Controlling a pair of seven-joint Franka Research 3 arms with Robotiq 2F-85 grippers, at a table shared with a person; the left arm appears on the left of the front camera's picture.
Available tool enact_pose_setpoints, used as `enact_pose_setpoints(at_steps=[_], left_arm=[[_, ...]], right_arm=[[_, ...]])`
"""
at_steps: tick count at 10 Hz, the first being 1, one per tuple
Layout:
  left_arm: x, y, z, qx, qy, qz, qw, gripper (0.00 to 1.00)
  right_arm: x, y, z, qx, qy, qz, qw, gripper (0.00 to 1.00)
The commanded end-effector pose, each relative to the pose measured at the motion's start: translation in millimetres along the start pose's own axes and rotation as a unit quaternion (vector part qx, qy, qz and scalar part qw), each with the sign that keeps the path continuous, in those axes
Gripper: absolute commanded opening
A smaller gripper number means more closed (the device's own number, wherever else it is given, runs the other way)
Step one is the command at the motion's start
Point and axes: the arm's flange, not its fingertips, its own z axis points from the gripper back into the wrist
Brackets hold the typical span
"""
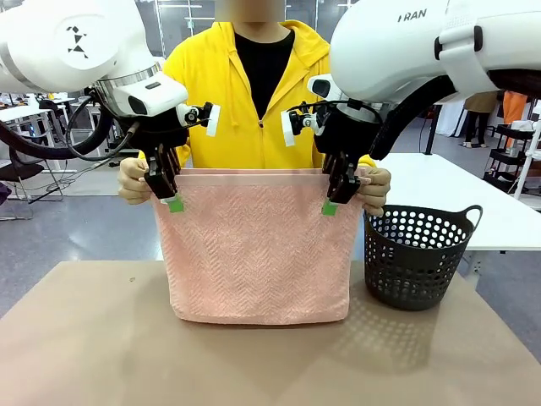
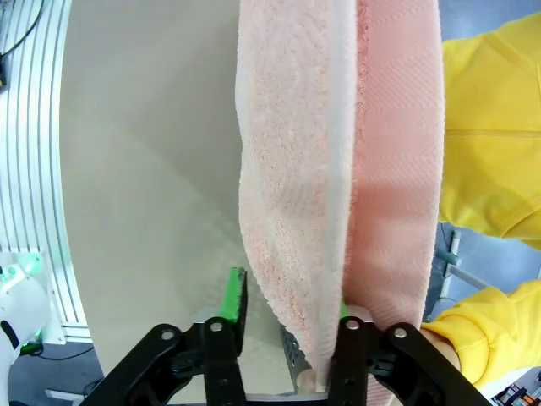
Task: Fold the towel.
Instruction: Release the end of the 100 cm Hotel Towel you were holding and grab the top end of the folded side.
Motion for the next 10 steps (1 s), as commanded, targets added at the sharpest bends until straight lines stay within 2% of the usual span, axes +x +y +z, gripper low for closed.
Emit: enact_pose_setpoints(at_steps=[1,2,3,4,5,7,8,10], left_arm=[[4.9,-4.7,10.1,0.038,0.022,-0.001,0.999,1.0],[7.9,-7.2,15.6,0.046,0.015,-0.002,0.999,0.88],[8.0,-9.8,21.0,0.059,0.02,-0.002,0.998,1.0],[7.3,-12.6,28.2,0.066,0.012,-0.002,0.998,0.93],[7.3,-15.4,39.4,0.079,0.002,-0.001,0.997,1.0],[11.2,-19.4,59.5,0.109,-0.004,-0.012,0.994,1.0],[12.8,-17.6,66.7,0.128,0.01,-0.016,0.992,1.0],[15.6,-9.1,76.7,0.138,0.009,-0.022,0.99,1.0]], right_arm=[[-0.9,2.0,6.7,-0.021,0.006,-0.001,1.0,0.98],[-0.6,3.5,11.9,-0.026,0.0,-0.001,1.0,1.0],[-1.1,5.8,19.6,-0.039,-0.003,-0.001,0.999,1.0],[-1.9,8.8,30.1,-0.055,-0.006,0.0,0.998,1.0],[-2.3,12.9,44.0,-0.075,-0.011,0.003,0.997,0.99],[-2.7,15.2,68.2,-0.113,-0.012,0.007,0.994,1.0],[-3.5,13.0,76.0,-0.123,-0.011,0.008,0.992,1.0],[-2.6,5.8,79.4,-0.12,-0.007,0.008,0.993,1.0]])
